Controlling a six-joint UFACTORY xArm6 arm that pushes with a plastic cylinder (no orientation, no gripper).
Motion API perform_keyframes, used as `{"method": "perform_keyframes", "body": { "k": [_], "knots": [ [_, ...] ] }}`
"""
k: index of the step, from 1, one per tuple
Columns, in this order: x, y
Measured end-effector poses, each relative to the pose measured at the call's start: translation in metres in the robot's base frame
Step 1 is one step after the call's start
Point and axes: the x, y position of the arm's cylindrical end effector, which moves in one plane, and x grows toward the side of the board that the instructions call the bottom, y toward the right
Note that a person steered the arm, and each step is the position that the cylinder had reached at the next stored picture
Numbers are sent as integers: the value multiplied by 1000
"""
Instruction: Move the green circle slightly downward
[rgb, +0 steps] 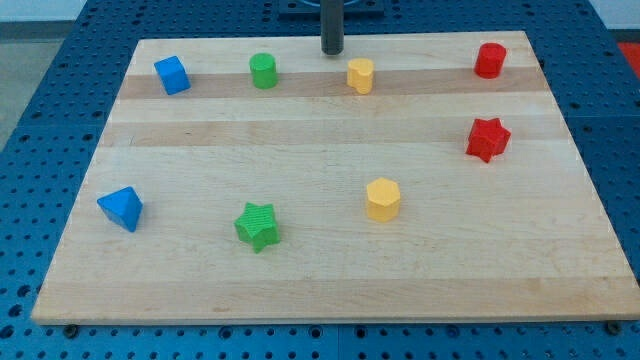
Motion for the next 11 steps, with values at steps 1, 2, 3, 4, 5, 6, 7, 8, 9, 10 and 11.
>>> {"method": "perform_keyframes", "body": {
  "k": [1, 2, 3, 4, 5, 6, 7, 8, 9, 10, 11],
  "knots": [
    [0, -51],
    [0, -75],
    [-6, -79],
    [18, -76],
    [81, -73],
    [141, -73],
    [202, -73],
    [219, -69],
    [147, -61],
    [86, -57],
    [3, -54]
  ]
}}
